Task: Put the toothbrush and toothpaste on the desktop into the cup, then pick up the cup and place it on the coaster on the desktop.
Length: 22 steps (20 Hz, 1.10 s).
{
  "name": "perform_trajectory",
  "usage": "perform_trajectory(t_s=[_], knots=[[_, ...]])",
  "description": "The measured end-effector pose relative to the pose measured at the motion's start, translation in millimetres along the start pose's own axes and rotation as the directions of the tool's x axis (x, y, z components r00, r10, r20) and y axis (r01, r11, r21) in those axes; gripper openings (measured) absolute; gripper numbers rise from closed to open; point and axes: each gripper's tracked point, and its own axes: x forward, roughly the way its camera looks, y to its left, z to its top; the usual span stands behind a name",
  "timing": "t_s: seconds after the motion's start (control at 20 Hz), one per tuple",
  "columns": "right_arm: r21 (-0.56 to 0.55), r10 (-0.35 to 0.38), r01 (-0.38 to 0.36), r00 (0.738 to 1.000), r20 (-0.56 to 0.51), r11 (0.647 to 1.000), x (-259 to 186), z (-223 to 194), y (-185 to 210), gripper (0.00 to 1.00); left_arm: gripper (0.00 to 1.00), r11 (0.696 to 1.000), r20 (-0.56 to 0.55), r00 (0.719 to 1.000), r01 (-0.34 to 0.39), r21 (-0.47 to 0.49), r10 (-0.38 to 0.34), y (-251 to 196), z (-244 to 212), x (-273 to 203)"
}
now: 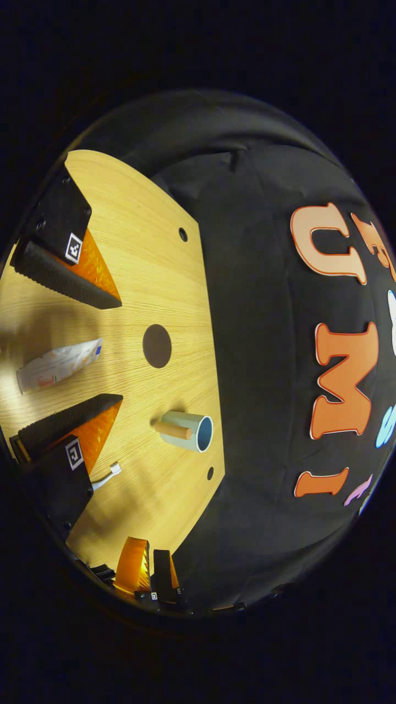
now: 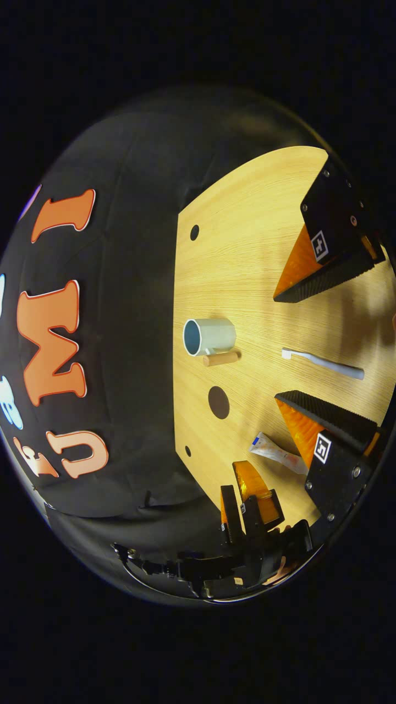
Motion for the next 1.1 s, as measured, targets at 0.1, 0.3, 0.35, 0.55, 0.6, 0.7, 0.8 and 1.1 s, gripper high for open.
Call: perform_trajectory(t_s=[0.1,0.3,0.35,0.55,0.6,0.7,0.8,1.1], knots=[[0.004,0.013,-0.013,0.999,-0.053,1.000,3.7,-10.6,2.6,0.94,0.99,1.000,-0.055,0.998,0.003,-0.003,-0.004,1.3,-15.2,5.7],[0.007,0.032,-0.031,0.987,-0.154,0.999,18.0,-37.0,9.9,0.91,0.99,1.000,-0.186,0.983,0.001,-0.016,-0.004,-1.1,-55.7,17.1],[0.005,0.034,-0.034,0.983,-0.179,0.999,21.9,-43.5,11.7,0.89,0.99,1.000,-0.218,0.976,0.008,-0.028,-0.014,-4.1,-63.7,19.0],[0.012,0.034,-0.031,0.965,-0.259,0.999,25.0,-58.0,16.9,0.87,0.97,0.998,-0.328,0.945,-0.002,-0.066,-0.020,-3.5,-87.5,24.3],[0.011,0.032,-0.030,0.961,-0.275,0.999,26.7,-60.8,17.9,0.87,0.97,0.998,-0.354,0.935,-0.002,-0.066,-0.021,-2.8,-93.4,24.3],[0.018,0.036,-0.032,0.950,-0.309,0.999,29.5,-66.6,21.4,0.84,0.92,0.997,-0.411,0.911,0.000,-0.074,-0.031,-1.4,-104.6,22.1],[0.024,0.035,-0.029,0.940,-0.339,0.999,34.6,-74.8,25.7,0.81,0.87,0.994,-0.452,0.890,0.008,-0.107,-0.056,-0.7,-110.9,21.2],[0.031,0.025,-0.013,0.899,-0.438,0.999,36.3,-91.7,29.5,0.62,0.55,0.995,-0.520,0.852,0.016,-0.097,-0.065,19.0,-85.3,26.1]])
